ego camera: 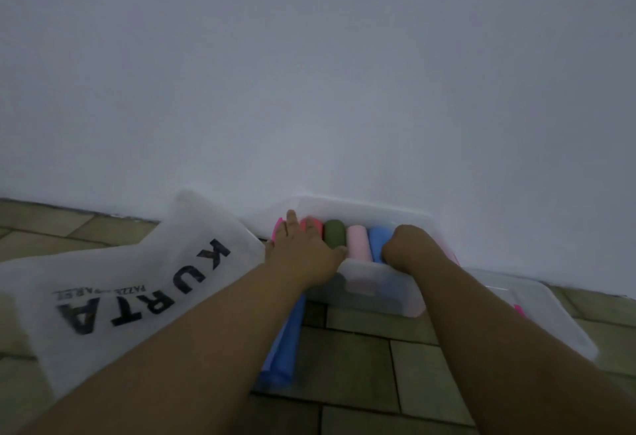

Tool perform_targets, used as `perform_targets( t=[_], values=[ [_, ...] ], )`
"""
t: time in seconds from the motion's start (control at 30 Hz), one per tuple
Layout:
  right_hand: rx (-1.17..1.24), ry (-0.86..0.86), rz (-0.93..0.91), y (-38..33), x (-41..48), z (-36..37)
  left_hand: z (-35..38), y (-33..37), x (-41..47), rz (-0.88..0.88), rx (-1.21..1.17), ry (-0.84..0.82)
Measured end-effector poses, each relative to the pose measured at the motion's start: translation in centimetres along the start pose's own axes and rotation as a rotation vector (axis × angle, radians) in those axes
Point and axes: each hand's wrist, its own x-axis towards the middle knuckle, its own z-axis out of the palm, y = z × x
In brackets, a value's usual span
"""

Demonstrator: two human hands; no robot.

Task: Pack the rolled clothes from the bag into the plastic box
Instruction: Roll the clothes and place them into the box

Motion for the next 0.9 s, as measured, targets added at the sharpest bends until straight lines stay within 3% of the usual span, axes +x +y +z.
perform_targets(
  t=[0.07,0.13,0.2,0.23,0.33,0.4,0.53,0.63,0.7,0.8,0.9],
  values=[
    [0.263,0.259,0.005,0.7,-0.9,0.2,-1.5,-0.4,-1.1,0.060,-0.159,-0.016],
    [0.571,0.649,-0.101,0.9,-3.7,0.6,-3.0,-2.0,-3.6,0.065,-0.420,0.064],
    [0.667,0.757,-0.228,0.5,-6.7,2.9,-2.6,-4.3,-6.2,0.071,-0.586,0.129],
    [0.701,0.670,-0.243,-0.4,-8.4,4.4,-2.0,-5.3,-7.7,0.031,-0.636,0.125],
    [0.768,0.030,-0.113,-4.0,-12.1,9.4,0.9,-6.9,-10.7,-0.159,-0.758,-0.024],
    [0.789,-0.237,-0.058,-6.1,-13.0,11.4,2.7,-6.6,-11.3,-0.247,-0.919,-0.085],
    [0.861,-0.314,-0.127,-7.0,-14.5,12.3,4.8,-5.1,-13.0,-0.414,-1.213,-0.144],
    [0.647,-0.193,-0.171,-4.5,-16.3,11.3,6.4,-4.8,-15.5,-0.369,-1.282,-0.229],
    [0.581,-0.201,-0.180,-2.7,-18.0,10.6,7.3,-4.7,-17.6,-0.337,-1.302,-0.344],
    [0.383,-0.181,-0.187,-1.3,-22.0,10.7,7.8,-4.3,-19.3,-0.228,-1.123,-0.436],
    [0.417,-0.145,-0.238,-1.9,-25.7,10.6,7.1,-4.6,-19.4,-0.125,-0.791,-0.319]
  ],
)
